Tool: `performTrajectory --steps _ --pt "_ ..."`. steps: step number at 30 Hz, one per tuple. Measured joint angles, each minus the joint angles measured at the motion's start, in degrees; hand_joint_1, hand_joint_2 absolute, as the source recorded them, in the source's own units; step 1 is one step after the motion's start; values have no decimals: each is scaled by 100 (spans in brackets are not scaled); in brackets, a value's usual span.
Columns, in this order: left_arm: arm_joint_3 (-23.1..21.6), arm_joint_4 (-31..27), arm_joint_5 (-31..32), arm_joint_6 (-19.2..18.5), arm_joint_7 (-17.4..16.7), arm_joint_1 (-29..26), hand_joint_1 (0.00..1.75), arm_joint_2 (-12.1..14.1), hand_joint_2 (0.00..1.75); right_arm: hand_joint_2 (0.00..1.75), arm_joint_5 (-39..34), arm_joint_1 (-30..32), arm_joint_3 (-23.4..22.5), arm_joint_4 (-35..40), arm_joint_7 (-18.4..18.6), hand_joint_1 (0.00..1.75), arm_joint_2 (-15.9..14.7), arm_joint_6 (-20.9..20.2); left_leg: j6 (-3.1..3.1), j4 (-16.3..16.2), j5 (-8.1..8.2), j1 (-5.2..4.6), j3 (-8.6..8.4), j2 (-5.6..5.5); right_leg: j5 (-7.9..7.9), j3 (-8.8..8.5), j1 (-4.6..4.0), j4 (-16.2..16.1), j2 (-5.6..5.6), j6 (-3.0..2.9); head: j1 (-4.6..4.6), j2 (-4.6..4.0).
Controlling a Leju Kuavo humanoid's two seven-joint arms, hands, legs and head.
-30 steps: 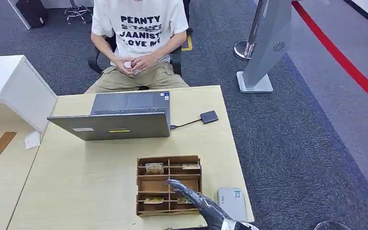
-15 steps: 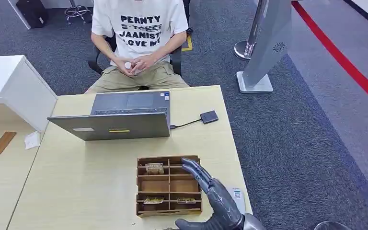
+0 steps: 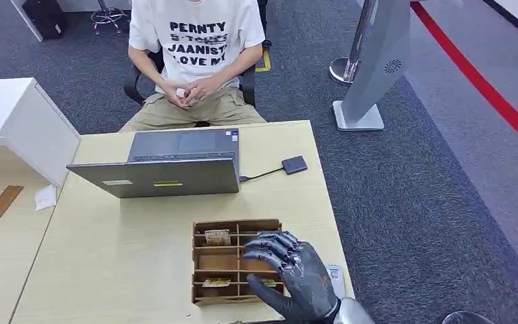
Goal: Pass the card to the sensor for recognition and then transmit it.
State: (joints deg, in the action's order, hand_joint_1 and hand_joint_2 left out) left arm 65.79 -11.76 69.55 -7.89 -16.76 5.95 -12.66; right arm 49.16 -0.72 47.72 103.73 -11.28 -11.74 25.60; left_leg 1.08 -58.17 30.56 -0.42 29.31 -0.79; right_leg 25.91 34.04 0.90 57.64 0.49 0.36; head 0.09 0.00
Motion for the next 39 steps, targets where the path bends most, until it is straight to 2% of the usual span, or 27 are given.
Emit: performTrajectory --steps 1,3,4,6,7,9,10,11,12,13,16,18,19,21,25,27,29,37,39 --pt "0 0 7 -2 0 1 0 0 0 175 105 -61 57 -61 85 143 -4 31 0 0 0 0 0 -2 0 -1 0 0 -1 0 -2 0" --pt "-2 0 24 -2 0 -2 0 0 0 175 256 -169 142 -159 221 133 -7 105 0 0 0 0 0 -2 0 -1 0 0 0 0 0 0" --pt "-2 0 35 -2 0 -1 0 0 0 175 344 -221 183 -220 294 91 -7 151 0 0 0 0 0 -1 0 -1 0 0 0 0 0 0" --pt "-4 0 39 -2 0 1 0 0 0 175 474 -307 236 -312 402 84 -7 197 0 0 0 0 0 -1 0 -1 0 0 0 0 0 0" --pt "-7 0 39 -2 0 0 0 0 0 175 511 -346 256 -343 437 72 -7 203 0 0 0 0 0 -1 0 -1 0 0 0 0 0 0" --pt "-7 0 42 0 0 0 0 0 0 175 653 -424 315 -435 553 77 -7 236 0 0 0 0 0 -1 0 -1 0 0 0 0 -2 0" --pt "-7 0 46 0 0 0 0 0 0 175 706 -452 332 -476 599 86 -7 245 0 0 0 0 0 -2 0 -1 0 0 0 0 0 0" --pt "-7 0 52 -2 0 0 0 0 0 175 763 -479 339 -505 645 73 -7 249 0 0 0 0 0 -2 0 -1 0 0 0 0 0 0" --pt "-7 0 57 -2 0 -1 0 0 0 175 826 -519 347 -559 688 73 -4 247 0 0 0 0 0 -1 0 -1 0 0 -1 0 0 0" --pt "-9 0 57 -2 0 -1 0 0 0 175 861 -547 358 -592 715 65 -4 242 0 0 0 0 0 -1 0 -1 0 0 0 0 -2 0" --pt "-11 0 77 -2 0 0 0 0 0 175 988 -652 406 -763 789 73 -4 223 0 0 0 0 0 -2 0 -2 0 0 -1 0 -2 0" --pt "-11 0 89 -4 0 -1 0 0 0 175 1031 -726 435 -865 826 72 -2 199 0 0 0 0 0 -2 0 -2 0 0 -1 0 0 0" --pt "-11 0 92 -4 0 0 0 0 0 175 1040 -763 443 -909 833 82 4 197 0 0 0 0 0 -1 0 -2 0 0 -1 0 -2 0" --pt "-13 0 94 -22 0 0 0 0 0 175 1081 -824 472 -1016 892 80 13 177 0 0 -1 0 0 -2 0 -2 0 0 -1 0 0 0" --pt "-17 0 109 -35 0 0 0 -2 0 175 1132 -934 500 -1195 1003 91 57 142 0 0 -1 0 -1 -2 0 -2 0 0 -1 0 -2 0" --pt "-20 0 118 -37 0 -1 0 -2 0 175 1147 -989 509 -1283 1038 82 70 140 0 0 -1 0 -1 -2 0 -2 0 0 -1 0 0 0" --pt "-24 0 129 -37 0 -1 0 -2 0 175 1151 -1034 511 -1351 1067 91 85 135 0 0 -1 0 -1 -2 0 -2 0 0 -1 0 0 0" --pt "-66 0 157 -39 -9 -2 0 -7 0 175 1256 -1187 450 -1633 1195 89 153 81 1 0 -2 0 -1 -2 -1 -3 0 1 -1 -1 0 0" --pt "-74 0 157 -39 -9 -1 0 -13 0 175 1289 -1197 409 -1680 1232 99 175 52 1 0 -2 0 -1 -3 -1 -3 0 1 -1 -1 0 0"
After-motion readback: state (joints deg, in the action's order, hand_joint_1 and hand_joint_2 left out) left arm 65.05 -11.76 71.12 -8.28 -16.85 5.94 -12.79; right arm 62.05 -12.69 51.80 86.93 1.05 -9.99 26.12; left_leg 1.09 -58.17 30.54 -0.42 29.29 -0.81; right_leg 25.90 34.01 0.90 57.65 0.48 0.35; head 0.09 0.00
